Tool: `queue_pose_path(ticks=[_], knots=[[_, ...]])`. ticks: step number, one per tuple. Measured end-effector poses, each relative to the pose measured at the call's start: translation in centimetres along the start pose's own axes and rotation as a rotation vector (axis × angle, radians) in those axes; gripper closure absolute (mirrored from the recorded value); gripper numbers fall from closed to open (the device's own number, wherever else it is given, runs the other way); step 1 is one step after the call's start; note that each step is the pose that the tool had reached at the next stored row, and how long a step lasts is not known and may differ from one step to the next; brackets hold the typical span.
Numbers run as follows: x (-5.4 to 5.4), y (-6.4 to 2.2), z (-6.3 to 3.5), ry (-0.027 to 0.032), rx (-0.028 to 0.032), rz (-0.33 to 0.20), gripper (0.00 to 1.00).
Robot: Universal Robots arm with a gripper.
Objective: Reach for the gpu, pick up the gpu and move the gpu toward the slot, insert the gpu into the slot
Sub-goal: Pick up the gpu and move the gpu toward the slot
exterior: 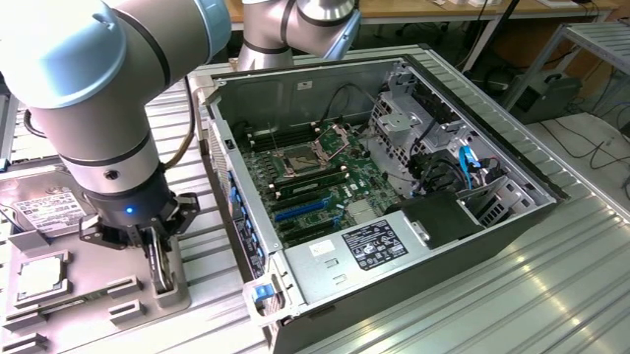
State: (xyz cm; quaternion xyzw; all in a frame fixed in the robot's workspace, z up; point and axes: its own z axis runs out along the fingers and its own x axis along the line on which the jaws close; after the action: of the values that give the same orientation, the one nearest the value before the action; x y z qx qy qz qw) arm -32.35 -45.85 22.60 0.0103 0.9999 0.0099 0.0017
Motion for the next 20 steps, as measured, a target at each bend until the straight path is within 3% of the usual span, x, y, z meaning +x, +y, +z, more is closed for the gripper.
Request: queue_pose_path(ticks=[16,18,20], knots=[[0.0,0.14,-7.16,-0.0007,0.0003,0.000,0.72],[0.0,0.18,-9.22,-0.0005,0.0013,0.000,0.72],[0.0,0.20,-10.18,-0.0005,0.0016,0.000,0.72]])
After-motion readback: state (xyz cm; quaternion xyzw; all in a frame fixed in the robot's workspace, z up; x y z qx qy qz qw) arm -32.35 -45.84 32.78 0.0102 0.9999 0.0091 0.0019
